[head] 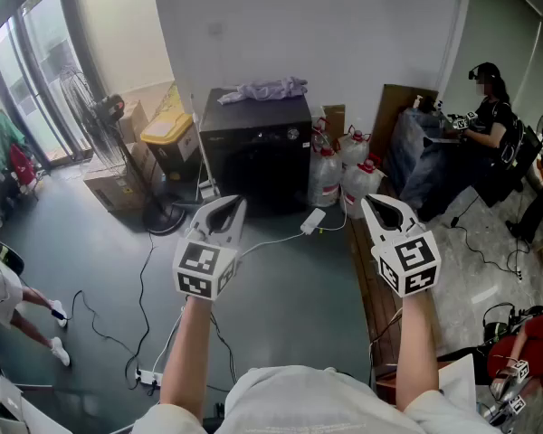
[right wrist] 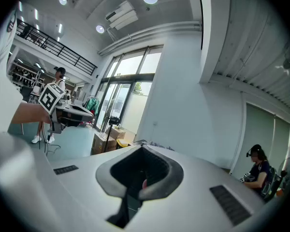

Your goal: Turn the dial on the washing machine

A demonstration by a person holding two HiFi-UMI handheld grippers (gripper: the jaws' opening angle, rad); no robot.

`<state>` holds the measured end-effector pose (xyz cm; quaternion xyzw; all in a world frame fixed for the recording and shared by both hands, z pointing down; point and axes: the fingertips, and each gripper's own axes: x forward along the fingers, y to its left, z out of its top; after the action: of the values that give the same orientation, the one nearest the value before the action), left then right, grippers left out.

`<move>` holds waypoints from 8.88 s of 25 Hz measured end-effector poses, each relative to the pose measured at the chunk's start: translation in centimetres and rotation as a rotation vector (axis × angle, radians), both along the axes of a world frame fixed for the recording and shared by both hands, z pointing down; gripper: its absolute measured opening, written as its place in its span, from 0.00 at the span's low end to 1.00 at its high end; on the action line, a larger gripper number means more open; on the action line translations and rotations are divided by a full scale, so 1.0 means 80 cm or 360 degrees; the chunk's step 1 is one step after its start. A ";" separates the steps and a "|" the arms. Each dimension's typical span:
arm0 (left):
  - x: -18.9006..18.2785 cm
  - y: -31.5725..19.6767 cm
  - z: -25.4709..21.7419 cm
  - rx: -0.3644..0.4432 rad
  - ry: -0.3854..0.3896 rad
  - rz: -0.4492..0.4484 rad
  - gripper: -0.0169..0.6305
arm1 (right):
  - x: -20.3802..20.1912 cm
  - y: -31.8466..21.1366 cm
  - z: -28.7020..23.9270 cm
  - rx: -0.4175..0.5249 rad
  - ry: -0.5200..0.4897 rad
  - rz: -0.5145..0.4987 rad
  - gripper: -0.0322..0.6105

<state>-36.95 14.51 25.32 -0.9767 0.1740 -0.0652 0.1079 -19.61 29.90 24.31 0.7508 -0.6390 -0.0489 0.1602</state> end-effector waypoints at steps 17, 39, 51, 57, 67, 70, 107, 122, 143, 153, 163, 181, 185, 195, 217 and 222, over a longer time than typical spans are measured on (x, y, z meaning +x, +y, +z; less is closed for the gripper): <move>0.103 0.056 0.039 -0.0053 -0.0090 -0.0142 0.05 | 0.126 0.046 0.032 -0.0027 -0.0099 -0.0132 0.07; 0.344 -0.271 0.054 0.0126 -0.0204 0.0048 0.05 | 0.334 -0.271 0.038 -0.0041 -0.0123 -0.0047 0.07; 0.424 -0.433 0.099 -0.0212 -0.0154 -0.0010 0.05 | 0.411 -0.424 0.054 -0.0079 -0.0224 -0.0037 0.07; 0.485 -0.445 0.131 -0.0300 -0.0168 -0.0047 0.05 | 0.464 -0.448 0.076 -0.0140 -0.0245 -0.0110 0.07; 0.592 -0.472 0.223 -0.0478 -0.0293 -0.0288 0.26 | 0.565 -0.508 0.154 -0.0261 -0.0349 -0.0397 0.07; 0.608 -0.485 0.265 -0.0536 -0.0336 -0.0400 0.27 | 0.580 -0.528 0.177 -0.0314 -0.0371 -0.0484 0.07; 0.672 -0.574 0.508 -0.1030 -0.0298 -0.1130 0.41 | 0.629 -0.608 0.331 -0.0627 -0.0525 -0.0698 0.07; 0.667 -0.575 0.510 -0.1595 0.0229 -0.0991 0.41 | 0.613 -0.604 0.335 -0.0635 -0.0533 -0.0700 0.07; 0.684 -0.578 0.512 -0.0626 -0.0687 -0.1003 0.44 | 0.618 -0.574 0.339 -0.0663 -0.0505 -0.0692 0.07; 0.679 -0.580 0.505 -0.0969 -0.0346 -0.1004 0.44 | 0.620 -0.576 0.339 -0.0661 -0.0508 -0.0695 0.07; 0.670 -0.584 0.508 -0.1433 0.0113 -0.1021 0.44 | 0.617 -0.576 0.340 -0.0661 -0.0507 -0.0695 0.07; 0.661 -0.591 0.514 -0.2218 0.1096 -0.0887 0.44 | 0.617 -0.564 0.345 -0.0683 -0.0514 -0.0670 0.07; 0.659 -0.591 0.518 -0.2400 0.1373 -0.0836 0.44 | 0.615 -0.557 0.347 -0.0699 -0.0513 -0.0661 0.07; 0.644 -0.592 0.511 -0.2141 0.1097 -0.0920 0.45 | 0.608 -0.542 0.328 -0.0673 -0.0469 -0.0596 0.07; 0.411 -0.570 0.204 -0.0397 -0.0150 -0.0779 0.07 | 0.487 -0.590 0.113 -0.0252 -0.0134 -0.0531 0.07; 0.390 -0.560 0.109 -0.0136 -0.0152 -0.0758 0.06 | 0.451 -0.607 0.056 -0.0119 -0.0029 -0.0609 0.07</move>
<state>-5.78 -30.27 34.05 -0.9076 0.3910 -0.1421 0.0561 16.44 -18.62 28.81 0.6095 -0.7729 -0.0477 0.1699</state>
